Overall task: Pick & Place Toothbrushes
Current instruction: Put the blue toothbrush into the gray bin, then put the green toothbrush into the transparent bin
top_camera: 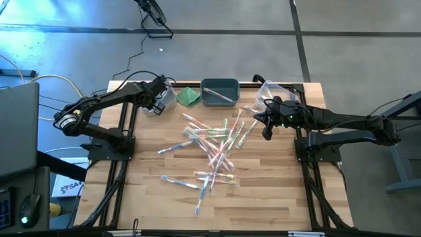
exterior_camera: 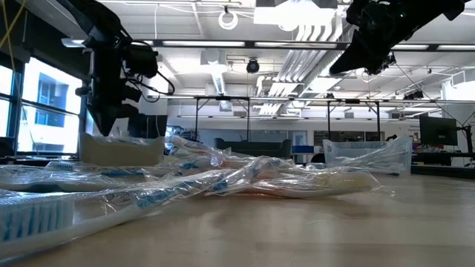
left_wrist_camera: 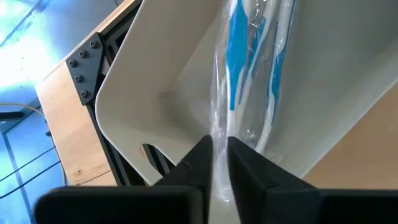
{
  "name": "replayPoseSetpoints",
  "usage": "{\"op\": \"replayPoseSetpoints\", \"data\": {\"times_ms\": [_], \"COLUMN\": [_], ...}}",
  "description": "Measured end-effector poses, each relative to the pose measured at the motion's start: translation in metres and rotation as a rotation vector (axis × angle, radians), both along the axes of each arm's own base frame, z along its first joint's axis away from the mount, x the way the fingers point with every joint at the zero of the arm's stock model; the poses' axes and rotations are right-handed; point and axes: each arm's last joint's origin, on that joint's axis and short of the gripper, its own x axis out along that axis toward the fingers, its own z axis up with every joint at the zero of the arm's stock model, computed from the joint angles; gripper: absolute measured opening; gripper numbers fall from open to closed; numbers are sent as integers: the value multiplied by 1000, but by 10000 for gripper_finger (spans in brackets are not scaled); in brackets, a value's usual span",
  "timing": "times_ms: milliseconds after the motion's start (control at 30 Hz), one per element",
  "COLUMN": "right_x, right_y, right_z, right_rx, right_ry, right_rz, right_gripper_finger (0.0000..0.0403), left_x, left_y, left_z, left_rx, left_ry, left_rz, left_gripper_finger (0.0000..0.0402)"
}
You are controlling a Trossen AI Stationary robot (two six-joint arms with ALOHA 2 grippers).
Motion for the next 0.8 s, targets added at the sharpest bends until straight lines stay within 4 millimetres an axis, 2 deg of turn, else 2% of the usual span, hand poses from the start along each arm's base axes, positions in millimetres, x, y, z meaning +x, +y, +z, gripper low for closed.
{"op": "replayPoseSetpoints", "data": {"times_ms": [133,267,800], "right_x": [0,0,0], "right_y": [0,0,0], "right_z": [0,0,0], "right_rx": [0,0,-4], "right_ry": [0,0,1], "right_rz": [0,0,0], "right_gripper_finger": [5,5,5], "left_x": [0,0,2], "left_y": [0,0,-1], "left_z": [0,0,2], "left_rx": [1,1,-53], "left_ry": [-1,-2,-57], "left_rz": [0,0,-21], "left_gripper_finger": [90,110,113]}}
